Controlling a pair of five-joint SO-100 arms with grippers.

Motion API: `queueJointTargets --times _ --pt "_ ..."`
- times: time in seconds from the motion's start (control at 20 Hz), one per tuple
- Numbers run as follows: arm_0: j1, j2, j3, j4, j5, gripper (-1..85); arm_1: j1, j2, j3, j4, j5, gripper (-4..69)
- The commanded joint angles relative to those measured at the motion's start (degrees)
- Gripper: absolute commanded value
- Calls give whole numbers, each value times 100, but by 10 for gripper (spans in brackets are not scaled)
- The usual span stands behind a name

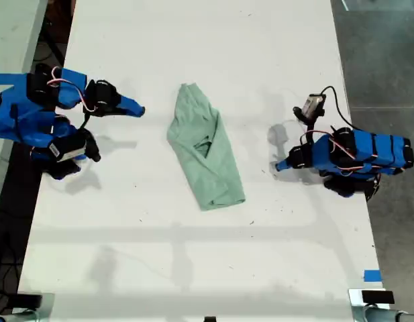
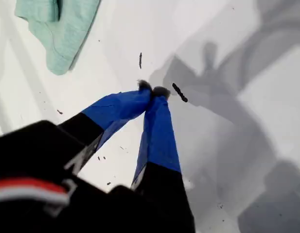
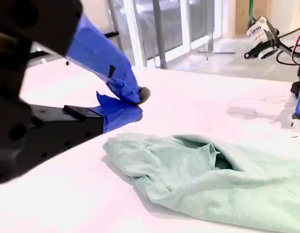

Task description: Fold t shirt

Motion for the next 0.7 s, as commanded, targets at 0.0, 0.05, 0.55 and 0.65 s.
queueJointTargets --times 0.0,0.05,0.55,0.65 --pt "-18 2004 2461 -879 -141 0 -9 70 246 9 -9 5" --pt "-18 2663 3252 -1081 -141 0 -9 70 246 9 0 5" --pt "-413 3999 4676 -281 -483 0 -26 70 255 9 44 5" --pt "-404 3999 4702 -281 -536 0 -26 70 255 18 53 5"
